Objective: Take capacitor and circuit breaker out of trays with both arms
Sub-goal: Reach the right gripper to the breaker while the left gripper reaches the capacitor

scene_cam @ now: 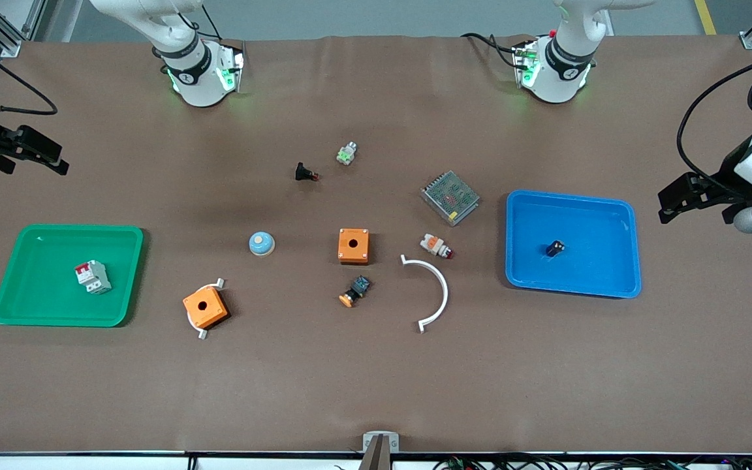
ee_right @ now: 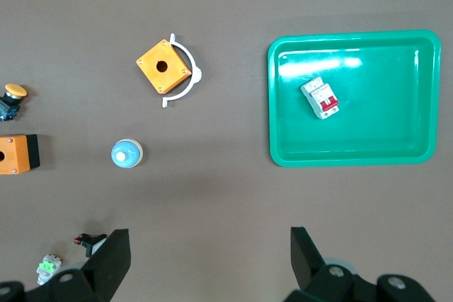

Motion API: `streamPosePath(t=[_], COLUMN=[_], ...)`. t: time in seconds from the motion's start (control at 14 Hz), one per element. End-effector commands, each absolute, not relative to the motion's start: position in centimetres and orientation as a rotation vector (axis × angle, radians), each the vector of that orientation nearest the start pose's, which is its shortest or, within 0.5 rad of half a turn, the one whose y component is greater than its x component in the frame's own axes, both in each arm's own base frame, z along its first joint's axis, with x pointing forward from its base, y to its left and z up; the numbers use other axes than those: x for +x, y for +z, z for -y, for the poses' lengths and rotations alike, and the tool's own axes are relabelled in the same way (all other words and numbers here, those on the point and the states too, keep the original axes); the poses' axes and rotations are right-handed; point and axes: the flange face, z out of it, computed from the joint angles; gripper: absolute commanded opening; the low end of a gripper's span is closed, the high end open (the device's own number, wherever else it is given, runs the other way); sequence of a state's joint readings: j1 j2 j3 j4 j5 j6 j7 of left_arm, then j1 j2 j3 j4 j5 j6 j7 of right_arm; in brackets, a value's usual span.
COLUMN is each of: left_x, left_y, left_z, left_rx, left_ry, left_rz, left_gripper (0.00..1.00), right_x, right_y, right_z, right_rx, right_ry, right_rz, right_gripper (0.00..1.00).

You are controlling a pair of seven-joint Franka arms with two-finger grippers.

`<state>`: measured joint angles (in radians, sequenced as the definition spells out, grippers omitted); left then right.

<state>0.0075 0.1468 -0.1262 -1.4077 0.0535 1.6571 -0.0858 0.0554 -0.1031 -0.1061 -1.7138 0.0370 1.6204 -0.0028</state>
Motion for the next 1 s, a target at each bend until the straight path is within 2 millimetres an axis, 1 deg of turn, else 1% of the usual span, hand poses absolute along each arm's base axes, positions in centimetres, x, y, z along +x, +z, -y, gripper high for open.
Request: streamPosePath(t=[0.0, 0.07, 0.21, 0.29, 0.36, 0.5, 0.57, 0.71, 0.86, 0.93], left_x=[59.7, 59.7, 59.8, 60.3, 61.2, 60.9, 60.9, 61.1, 60.9, 60.6], left_y=[62.5, 62.3, 61.5, 59.9, 57.7, 53.5, 51.6, 48.3, 43.4, 40.8], left_z=[6.3, 6.4, 7.7, 8.5, 8.5, 8.5, 8.6, 8.7, 8.7, 8.7], left_rx=[-3.11, -3.106, -3.101, -3.1, -3.109, -3.112, -3.113, -3.113, -3.11, -3.117], left_ry=[-0.108, -0.082, -0.06, -0.017, 0.047, 0.213, 0.267, 0.287, 0.306, 0.271], left_rz=[-0.053, -0.062, -0.088, -0.096, -0.095, -0.092, -0.098, -0.105, -0.119, -0.122], left_gripper=[1.0, 1.0, 1.0, 1.0, 1.0, 1.0, 1.0, 1.0, 1.0, 1.0], right_x=[52.4, 52.4, 52.4, 52.4, 52.4, 52.7, 53.2, 55.0, 56.8, 57.8], right_y=[61.9, 61.9, 61.9, 61.8, 61.9, 61.2, 60.0, 56.8, 53.0, 51.0], right_z=[3.1, 3.1, 3.0, 3.0, 3.0, 3.1, 3.6, 6.4, 9.4, 10.3], right_rx=[-3.106, -3.106, -3.106, -3.106, -3.106, -3.106, -3.11, -3.156, -3.171, -3.174], right_ry=[-0.012, -0.012, -0.012, -0.009, -0.012, 0.0, 0.018, 0.03, 0.072, 0.073], right_rz=[-0.02, -0.015, -0.013, -0.013, -0.013, -0.013, 0.007, 0.05, 0.128, 0.179], right_gripper=[1.0, 1.0, 1.0, 1.0, 1.0, 1.0, 1.0, 1.0, 1.0, 1.0])
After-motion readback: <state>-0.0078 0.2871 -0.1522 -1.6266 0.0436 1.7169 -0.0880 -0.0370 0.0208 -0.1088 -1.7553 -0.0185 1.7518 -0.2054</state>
